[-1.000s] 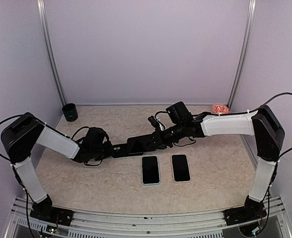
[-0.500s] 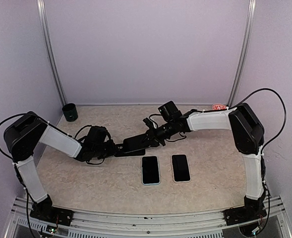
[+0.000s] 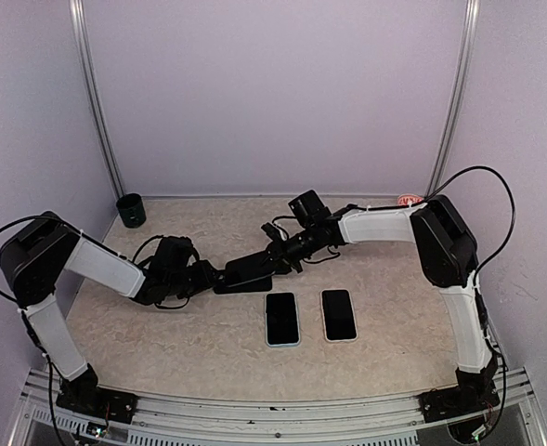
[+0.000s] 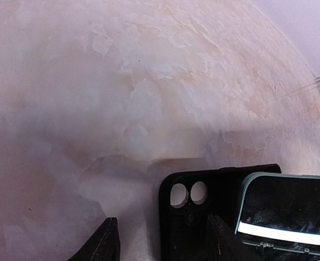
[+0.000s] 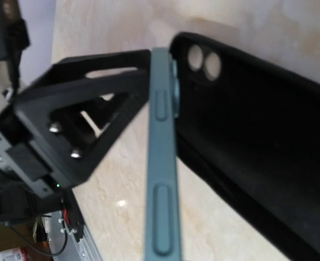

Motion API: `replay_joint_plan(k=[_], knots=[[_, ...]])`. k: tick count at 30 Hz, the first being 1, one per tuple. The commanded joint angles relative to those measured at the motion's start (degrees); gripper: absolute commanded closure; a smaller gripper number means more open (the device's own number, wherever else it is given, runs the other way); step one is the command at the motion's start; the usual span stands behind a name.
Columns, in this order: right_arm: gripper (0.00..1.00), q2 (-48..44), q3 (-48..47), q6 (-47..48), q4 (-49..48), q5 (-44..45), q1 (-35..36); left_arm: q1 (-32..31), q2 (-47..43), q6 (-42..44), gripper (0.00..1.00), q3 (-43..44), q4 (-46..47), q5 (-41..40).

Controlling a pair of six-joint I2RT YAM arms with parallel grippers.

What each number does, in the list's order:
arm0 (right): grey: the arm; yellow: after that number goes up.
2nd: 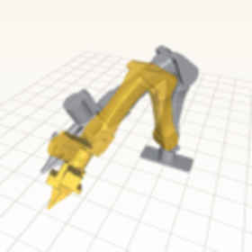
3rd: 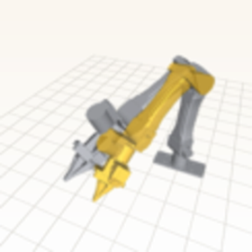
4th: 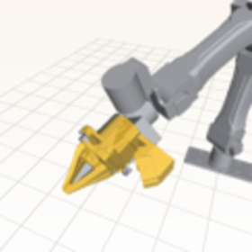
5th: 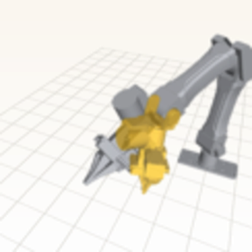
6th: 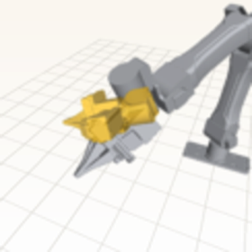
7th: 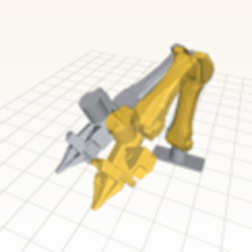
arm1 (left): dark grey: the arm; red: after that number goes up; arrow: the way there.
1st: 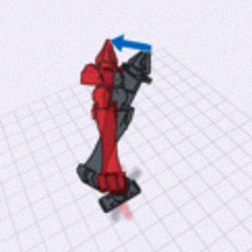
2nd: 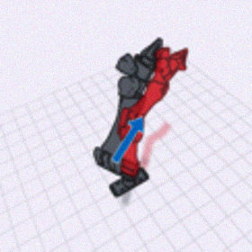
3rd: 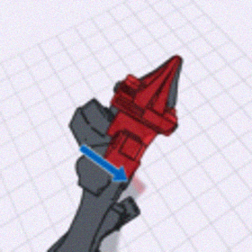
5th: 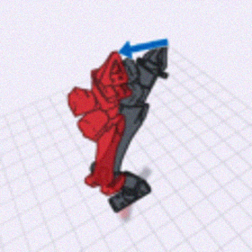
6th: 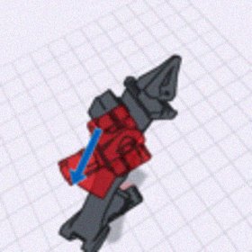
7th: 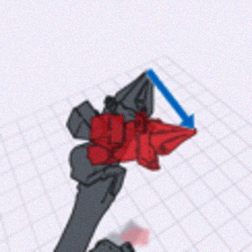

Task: Put the phone into the phone case
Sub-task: Install the phone into the phone case.

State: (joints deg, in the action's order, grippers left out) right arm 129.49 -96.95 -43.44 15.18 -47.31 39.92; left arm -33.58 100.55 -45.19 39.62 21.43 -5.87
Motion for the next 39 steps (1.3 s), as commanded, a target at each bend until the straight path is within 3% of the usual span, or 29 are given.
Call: replay_joint_plan(k=[1, 16, 39], knots=[[1.00, 1.2, -2.3, -0.7, -0.2, -2.9, -0.4, 0.9, -1.6, -1.8, 0.46, -2.5, 5.1, 2.2], [1.00, 4.7, -4.4, -1.2, 0.5, -3.9, -0.5, 2.0, 1.7, -5.8, 0.41, -6.1, 17.1, 10.3], [1.00, 10.4, -6.2, -4.3, -1.0, -8.8, -0.5, 0.9, 5.4, -6.6, 0.41, -5.1, 19.1, 11.4]])
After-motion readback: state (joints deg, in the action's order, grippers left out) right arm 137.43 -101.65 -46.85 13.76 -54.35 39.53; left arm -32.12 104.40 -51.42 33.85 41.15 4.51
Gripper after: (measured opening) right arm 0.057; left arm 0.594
